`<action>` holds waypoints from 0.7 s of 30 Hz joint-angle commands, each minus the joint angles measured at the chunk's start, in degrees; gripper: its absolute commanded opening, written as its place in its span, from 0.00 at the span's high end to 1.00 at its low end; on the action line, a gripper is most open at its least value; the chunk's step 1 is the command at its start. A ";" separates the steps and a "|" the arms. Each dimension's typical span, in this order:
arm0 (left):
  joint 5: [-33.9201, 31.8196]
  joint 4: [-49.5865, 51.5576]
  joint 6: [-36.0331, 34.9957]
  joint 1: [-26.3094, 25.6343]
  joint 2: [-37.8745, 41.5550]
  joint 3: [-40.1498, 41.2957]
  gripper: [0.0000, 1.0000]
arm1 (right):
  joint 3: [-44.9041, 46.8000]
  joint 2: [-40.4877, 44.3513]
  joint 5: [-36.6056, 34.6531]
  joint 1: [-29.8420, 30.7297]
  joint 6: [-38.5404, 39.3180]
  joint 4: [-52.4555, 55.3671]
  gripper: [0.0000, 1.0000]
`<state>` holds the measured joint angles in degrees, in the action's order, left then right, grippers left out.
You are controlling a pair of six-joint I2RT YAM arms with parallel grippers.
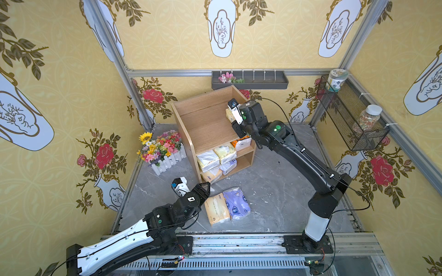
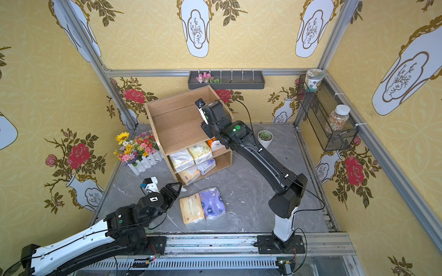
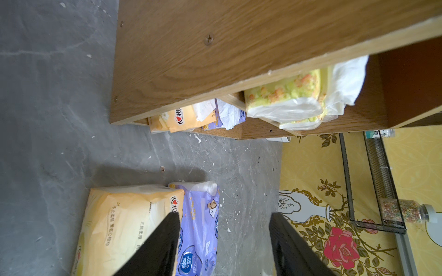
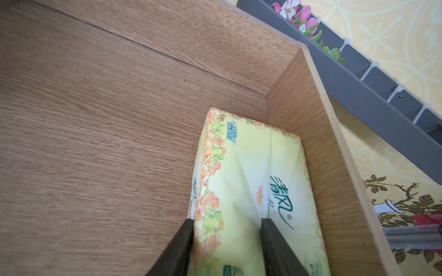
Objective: Remove the tissue boxes from the shelf
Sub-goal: Pick up a box of tissues from the shelf.
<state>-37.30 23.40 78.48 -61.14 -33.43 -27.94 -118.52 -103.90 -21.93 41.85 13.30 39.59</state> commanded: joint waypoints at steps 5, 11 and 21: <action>-0.71 -0.64 -1.65 -0.03 -0.33 -2.09 0.35 | 2.25 2.51 0.28 0.09 -0.84 3.68 0.79; -0.99 -0.54 -2.94 -0.03 -0.40 -4.03 0.35 | 3.99 5.55 0.84 1.25 -1.26 2.52 0.94; 1.78 -10.92 -6.51 -0.06 1.61 -5.62 0.32 | 3.71 12.83 -1.86 10.02 -0.58 2.78 1.00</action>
<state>-36.67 18.20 74.54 -61.14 -32.03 -32.80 -114.72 -93.12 -21.78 49.89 13.08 43.70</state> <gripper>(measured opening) 0.677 0.188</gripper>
